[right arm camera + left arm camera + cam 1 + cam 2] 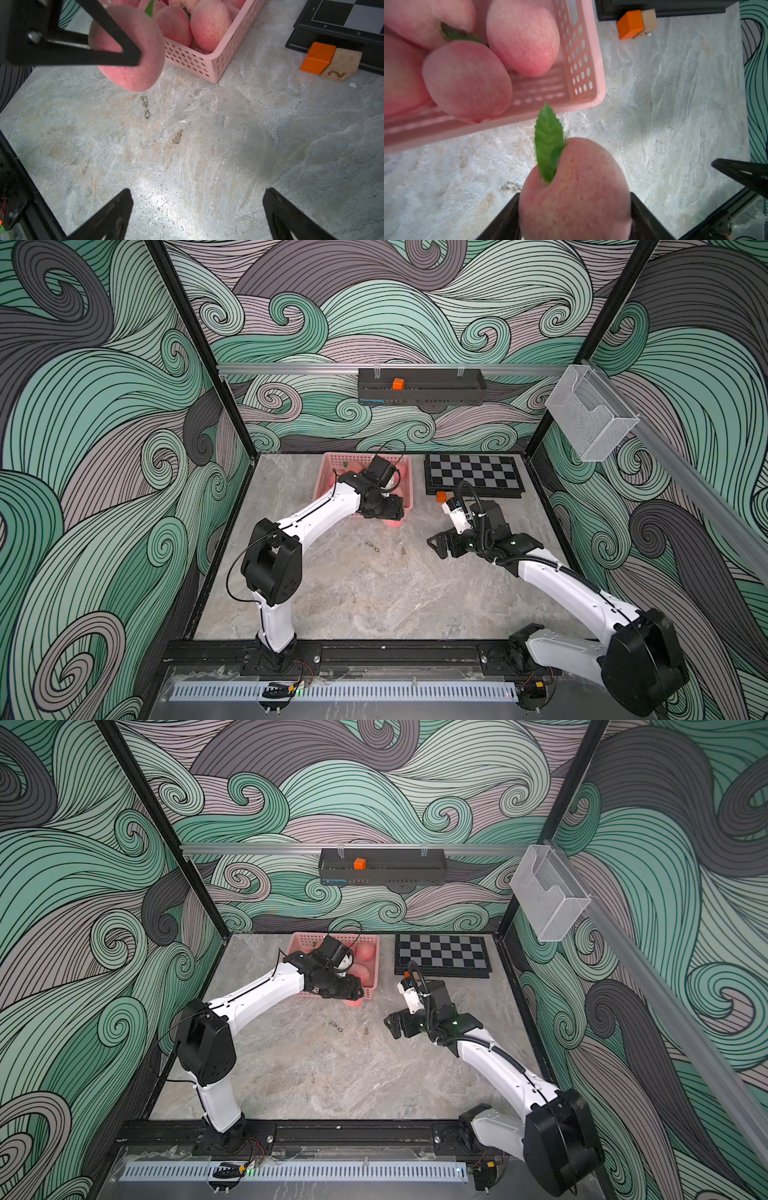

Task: Put the peaches into the basket
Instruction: Pick up the peach from the center of the board, then place the peach in the basket.

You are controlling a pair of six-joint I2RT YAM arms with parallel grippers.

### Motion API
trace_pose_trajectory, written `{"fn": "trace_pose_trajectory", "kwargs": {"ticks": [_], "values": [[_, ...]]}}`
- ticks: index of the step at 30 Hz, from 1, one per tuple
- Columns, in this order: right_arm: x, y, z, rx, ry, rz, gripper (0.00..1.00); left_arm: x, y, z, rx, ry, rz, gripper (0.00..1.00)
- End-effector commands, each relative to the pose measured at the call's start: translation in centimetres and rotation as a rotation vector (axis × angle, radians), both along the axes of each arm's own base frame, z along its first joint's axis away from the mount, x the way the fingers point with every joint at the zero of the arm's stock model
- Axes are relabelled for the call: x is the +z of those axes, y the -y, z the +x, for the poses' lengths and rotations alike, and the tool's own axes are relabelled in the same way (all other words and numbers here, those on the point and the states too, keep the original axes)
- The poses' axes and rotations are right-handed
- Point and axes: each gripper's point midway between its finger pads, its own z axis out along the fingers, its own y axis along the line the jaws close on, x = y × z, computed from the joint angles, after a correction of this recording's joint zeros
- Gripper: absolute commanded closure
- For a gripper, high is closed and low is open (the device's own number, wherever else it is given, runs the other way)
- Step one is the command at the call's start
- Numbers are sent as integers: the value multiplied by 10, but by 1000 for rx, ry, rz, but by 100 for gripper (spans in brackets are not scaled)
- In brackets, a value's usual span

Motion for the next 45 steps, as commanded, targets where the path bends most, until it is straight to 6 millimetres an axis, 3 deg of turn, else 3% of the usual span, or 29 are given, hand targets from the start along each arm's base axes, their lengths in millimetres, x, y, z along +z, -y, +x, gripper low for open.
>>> {"fn": "trace_pose_trajectory", "kwargs": {"ticks": [1, 9, 22, 34, 45], "values": [[23, -4, 6, 17, 59, 28, 1, 16, -19, 25, 11, 56, 69, 35], [19, -5, 8, 21, 50, 21, 1, 45, -29, 94, 56, 200, 17, 34], [15, -6, 11, 24, 41, 13, 1, 31, -8, 156, -1, 344, 13, 34], [16, -4, 13, 14, 46, 7, 1, -5, -3, 184, 6, 353, 61, 33], [15, -1, 12, 6, 46, 3, 1, -27, -5, 185, 5, 324, 89, 31]]}}
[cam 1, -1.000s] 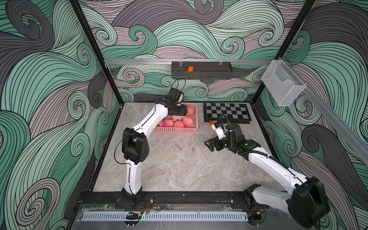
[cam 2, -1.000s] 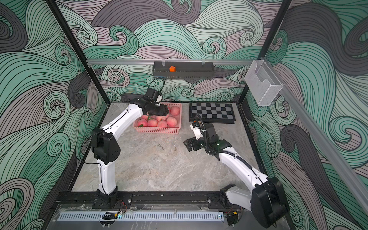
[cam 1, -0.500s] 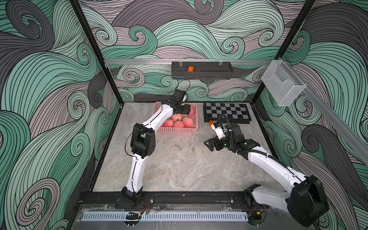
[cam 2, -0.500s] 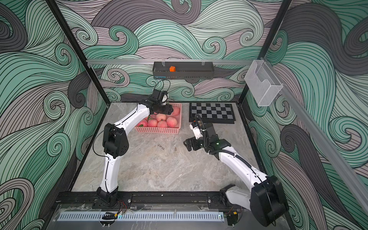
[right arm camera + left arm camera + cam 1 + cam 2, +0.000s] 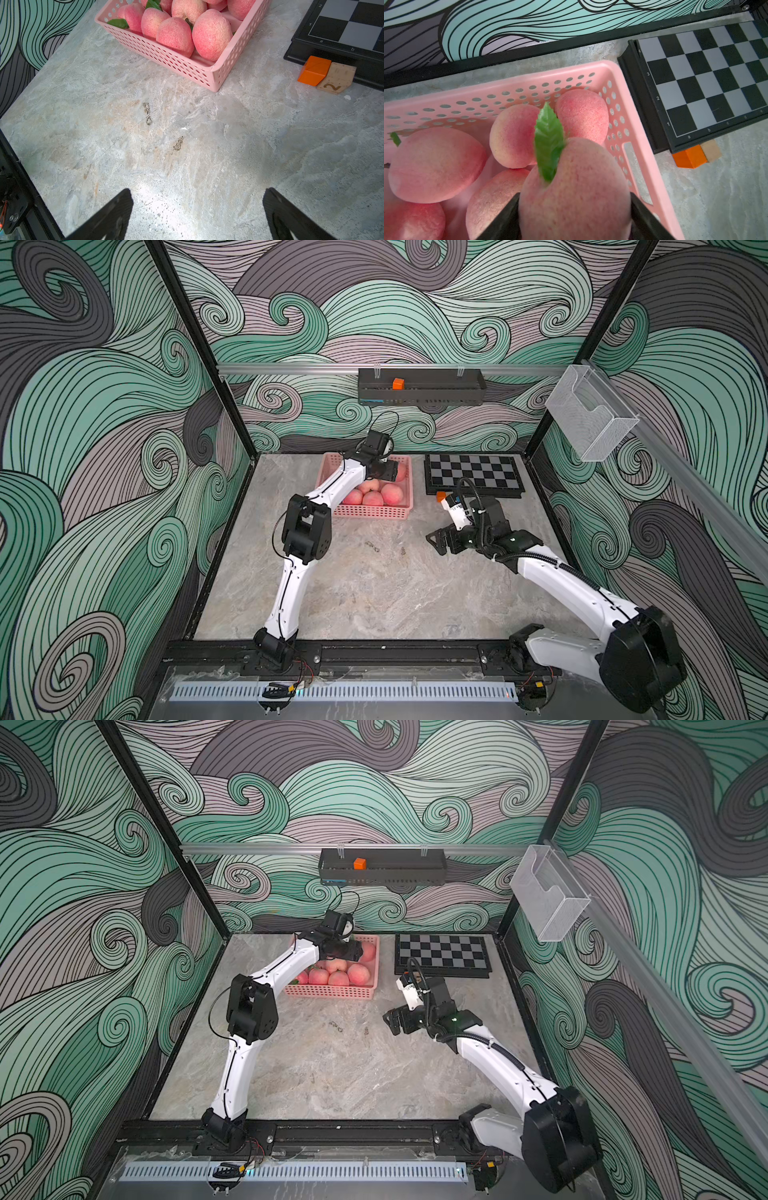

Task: Put the peaches into the basket
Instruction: Place the peach in the basket.

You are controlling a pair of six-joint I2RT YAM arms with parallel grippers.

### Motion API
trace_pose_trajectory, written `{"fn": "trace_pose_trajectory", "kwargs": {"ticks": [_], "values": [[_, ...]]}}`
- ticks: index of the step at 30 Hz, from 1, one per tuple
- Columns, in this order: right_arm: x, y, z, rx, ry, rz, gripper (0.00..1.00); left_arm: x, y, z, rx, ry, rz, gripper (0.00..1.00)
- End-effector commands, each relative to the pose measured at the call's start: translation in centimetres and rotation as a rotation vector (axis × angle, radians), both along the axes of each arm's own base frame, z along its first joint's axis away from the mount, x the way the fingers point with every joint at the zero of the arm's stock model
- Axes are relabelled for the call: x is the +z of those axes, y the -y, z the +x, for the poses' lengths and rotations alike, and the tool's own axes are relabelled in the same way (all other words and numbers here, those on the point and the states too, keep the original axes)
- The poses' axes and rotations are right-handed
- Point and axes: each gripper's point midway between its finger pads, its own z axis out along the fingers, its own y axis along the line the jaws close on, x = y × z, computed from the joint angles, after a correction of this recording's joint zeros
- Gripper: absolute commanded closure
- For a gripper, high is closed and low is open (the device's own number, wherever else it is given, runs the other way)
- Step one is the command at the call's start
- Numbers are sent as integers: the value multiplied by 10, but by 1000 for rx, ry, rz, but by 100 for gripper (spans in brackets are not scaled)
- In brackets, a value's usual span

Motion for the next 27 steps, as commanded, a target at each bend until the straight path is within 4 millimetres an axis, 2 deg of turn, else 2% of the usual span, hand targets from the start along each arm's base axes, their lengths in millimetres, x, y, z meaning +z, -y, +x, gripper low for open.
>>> {"fn": "trace_pose_trajectory", "kwargs": {"ticks": [1, 4, 14, 20, 25, 27], "values": [[10, 0, 6, 2, 30, 5, 1, 1, 1, 6, -5, 23, 14, 30], [11, 0, 6, 1, 34, 6, 1, 1, 1, 6, -5, 23, 14, 24], [14, 4, 6, -8, 43, 10, 1, 7, -2, 4, -4, 32, 19, 16], [17, 5, 5, -16, 49, 12, 1, 27, -3, -1, -2, 55, -5, 13], [20, 15, 9, -59, 66, -4, 1, 52, -3, -17, -7, 64, -44, 2], [21, 24, 11, -92, 83, -17, 1, 60, -7, -27, -5, 61, -47, 1]]}}
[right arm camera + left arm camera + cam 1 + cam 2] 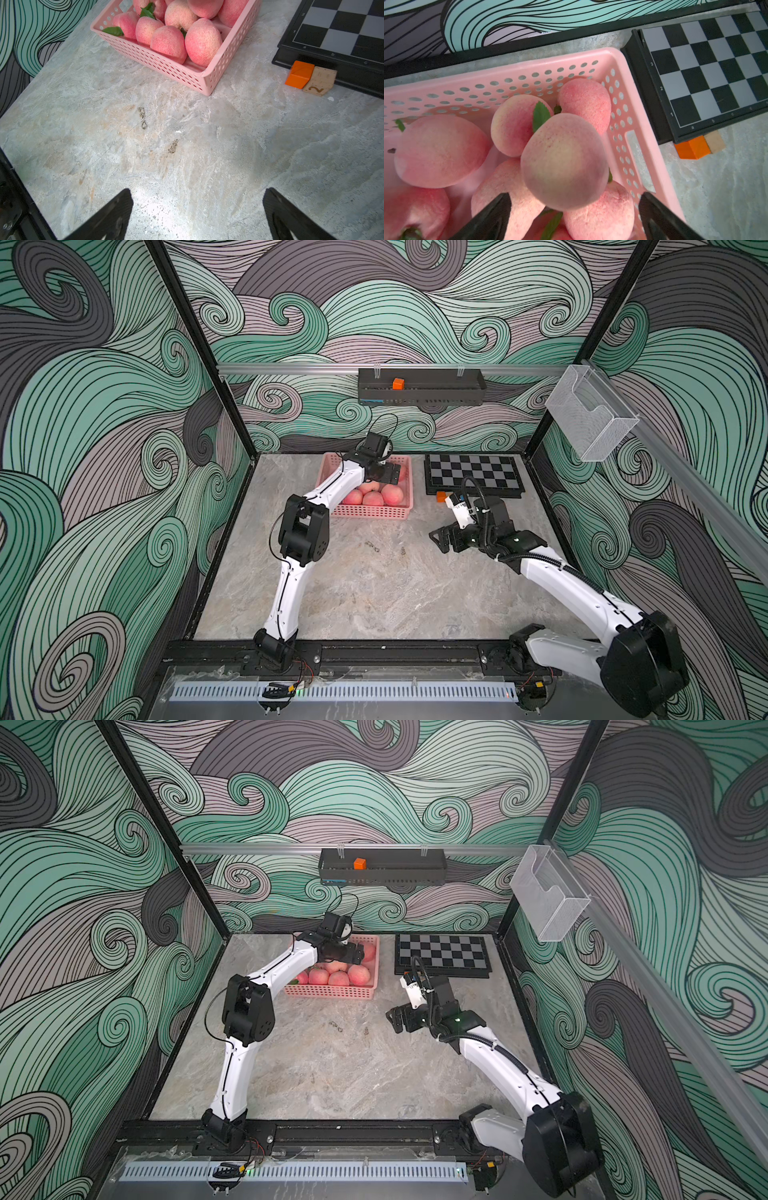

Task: Put the peaches into the basket
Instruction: Place the peach in the basket, then reset both arms

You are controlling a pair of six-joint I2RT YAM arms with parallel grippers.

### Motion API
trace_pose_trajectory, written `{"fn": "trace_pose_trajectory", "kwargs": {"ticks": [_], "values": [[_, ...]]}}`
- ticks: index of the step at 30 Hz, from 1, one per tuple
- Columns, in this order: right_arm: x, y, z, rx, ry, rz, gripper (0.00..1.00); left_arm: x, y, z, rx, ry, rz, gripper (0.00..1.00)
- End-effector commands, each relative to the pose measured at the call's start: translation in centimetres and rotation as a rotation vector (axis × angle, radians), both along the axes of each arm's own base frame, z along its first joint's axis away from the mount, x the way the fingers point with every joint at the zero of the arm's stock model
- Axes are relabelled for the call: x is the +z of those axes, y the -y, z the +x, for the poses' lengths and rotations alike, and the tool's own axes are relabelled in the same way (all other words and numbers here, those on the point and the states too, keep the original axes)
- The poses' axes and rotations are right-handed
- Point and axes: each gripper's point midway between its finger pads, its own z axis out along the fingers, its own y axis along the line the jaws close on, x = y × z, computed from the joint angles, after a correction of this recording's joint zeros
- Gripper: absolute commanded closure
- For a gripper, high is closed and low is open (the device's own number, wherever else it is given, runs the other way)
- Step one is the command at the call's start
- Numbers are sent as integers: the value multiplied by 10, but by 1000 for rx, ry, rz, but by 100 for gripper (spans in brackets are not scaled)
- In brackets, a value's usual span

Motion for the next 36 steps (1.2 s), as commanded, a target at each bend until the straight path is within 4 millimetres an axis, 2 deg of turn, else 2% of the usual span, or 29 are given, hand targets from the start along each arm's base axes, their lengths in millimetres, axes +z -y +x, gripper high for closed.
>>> {"fn": "trace_pose_trajectory", "kwargs": {"ticks": [1, 7, 13, 17, 18, 20, 22, 25, 27, 30, 33, 36], "values": [[15, 14, 7, -54, 60, -4, 1, 62, -4, -17, -3, 78, -58, 1], [30, 38, 15, -143, 116, 42, 1, 79, -49, -65, 114, 62, -38, 1], [31, 62, 21, -246, 181, 12, 1, 91, -97, -122, 208, 88, -32, 1], [36, 81, 26, -306, 252, -21, 1, 84, -127, -153, 256, 100, -3, 1], [34, 88, 29, -319, 262, -42, 1, 90, -138, -164, 271, 109, 1, 1], [31, 100, 34, -359, 277, -64, 1, 84, -161, -178, 333, 106, 51, 1], [26, 101, 40, -330, 328, -56, 1, 78, -182, -191, 372, 108, 89, 1], [16, 107, 48, -313, 385, -42, 1, 66, -209, -206, 434, 98, 117, 1], [11, 104, 54, -253, 434, -54, 1, 58, -219, -210, 447, 98, 125, 1], [-6, 107, 66, -228, 426, -78, 1, 50, -231, -208, 481, 150, 143, 1], [-28, 118, 76, -251, 392, -73, 1, 45, -244, -206, 525, 191, 157, 1], [-34, 121, 80, -254, 427, -5, 1, 39, -251, -201, 537, 226, 149, 1]]}}
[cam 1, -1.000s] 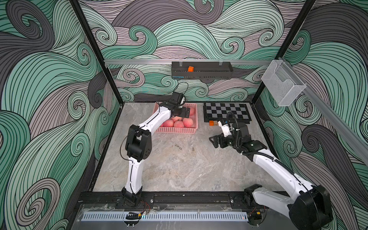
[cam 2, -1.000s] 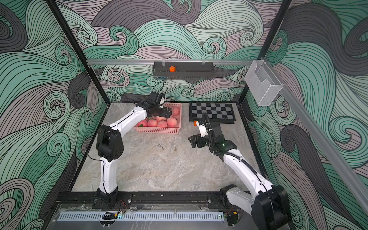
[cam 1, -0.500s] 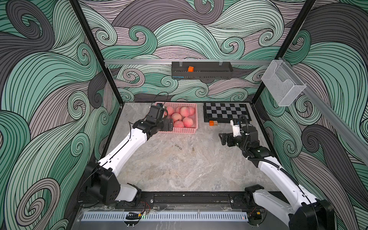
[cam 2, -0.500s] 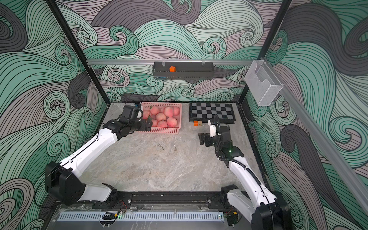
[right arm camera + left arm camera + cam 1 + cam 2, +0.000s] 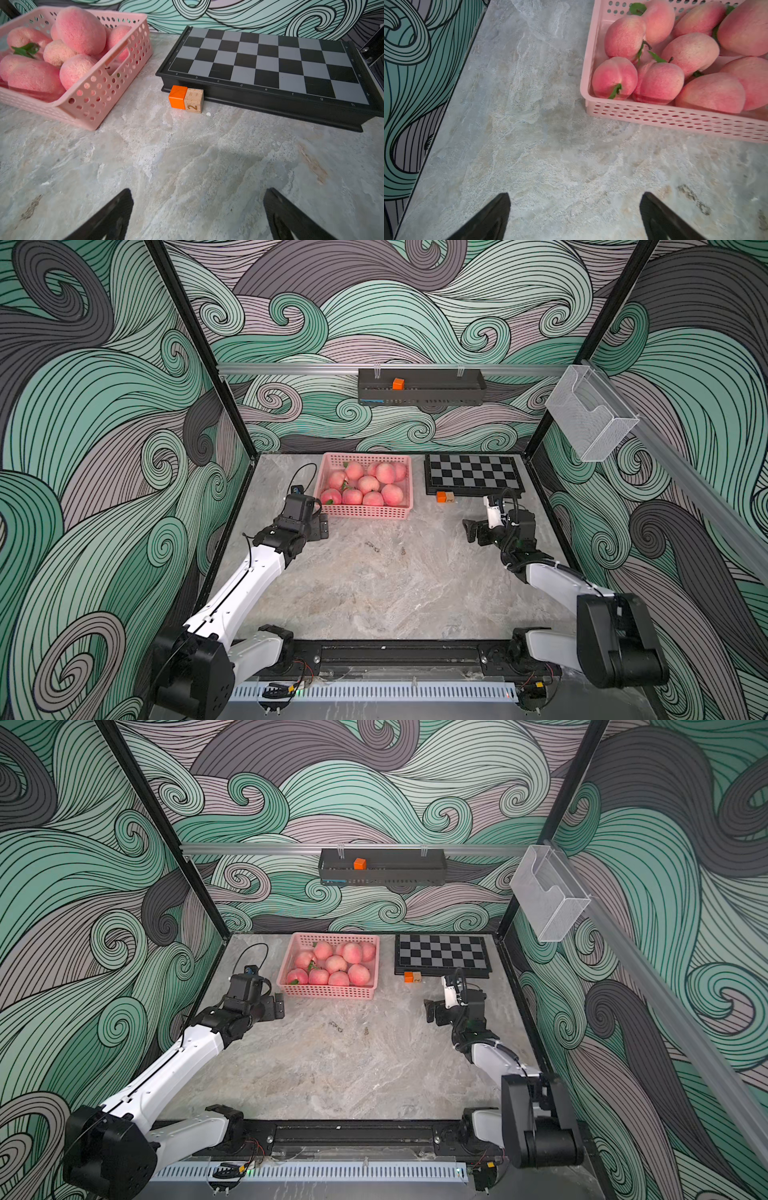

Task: Put the peaches into the basket
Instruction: Reset both arms

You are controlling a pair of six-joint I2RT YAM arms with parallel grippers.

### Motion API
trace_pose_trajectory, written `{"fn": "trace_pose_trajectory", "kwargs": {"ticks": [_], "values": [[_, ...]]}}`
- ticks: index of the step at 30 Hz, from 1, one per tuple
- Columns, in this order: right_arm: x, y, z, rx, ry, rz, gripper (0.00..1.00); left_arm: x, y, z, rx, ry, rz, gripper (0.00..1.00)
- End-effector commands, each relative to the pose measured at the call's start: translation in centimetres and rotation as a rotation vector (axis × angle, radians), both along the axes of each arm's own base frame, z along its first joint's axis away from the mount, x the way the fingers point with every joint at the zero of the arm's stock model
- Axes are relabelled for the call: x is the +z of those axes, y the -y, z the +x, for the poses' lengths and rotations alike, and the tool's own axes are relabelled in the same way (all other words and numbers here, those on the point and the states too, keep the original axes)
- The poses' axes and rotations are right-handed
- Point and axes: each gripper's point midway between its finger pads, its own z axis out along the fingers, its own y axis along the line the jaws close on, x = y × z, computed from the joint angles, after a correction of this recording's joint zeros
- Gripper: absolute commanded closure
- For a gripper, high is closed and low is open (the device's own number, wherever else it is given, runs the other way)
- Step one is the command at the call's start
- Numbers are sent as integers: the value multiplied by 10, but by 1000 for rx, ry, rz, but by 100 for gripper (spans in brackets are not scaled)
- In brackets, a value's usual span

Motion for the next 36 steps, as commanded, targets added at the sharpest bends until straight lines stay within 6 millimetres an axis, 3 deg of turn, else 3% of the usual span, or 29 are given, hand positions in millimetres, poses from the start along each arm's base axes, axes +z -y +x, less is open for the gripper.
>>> {"fn": "trace_pose_trajectory", "kwargs": {"ticks": [1, 14, 23, 24, 27, 36], "values": [[20, -6, 14, 67, 145, 32, 1, 18, -11, 19, 22, 133, 20, 1], [21, 23, 27, -6, 154, 122, 1, -48, -53, 67, 26, 196, 69, 1], [12, 17, 28, -3, 201, 99, 1, -43, -73, 73, 49, 377, -5, 1], [10, 13, 28, 4, 201, 79, 1, -56, -73, 73, 47, 354, -8, 1], [-1, 0, 29, 41, 223, 25, 1, -69, -68, 75, 14, 369, -5, 1], [-2, 14, 32, -59, 210, 4, 1, -70, -66, 77, 28, 326, 33, 1]]}}
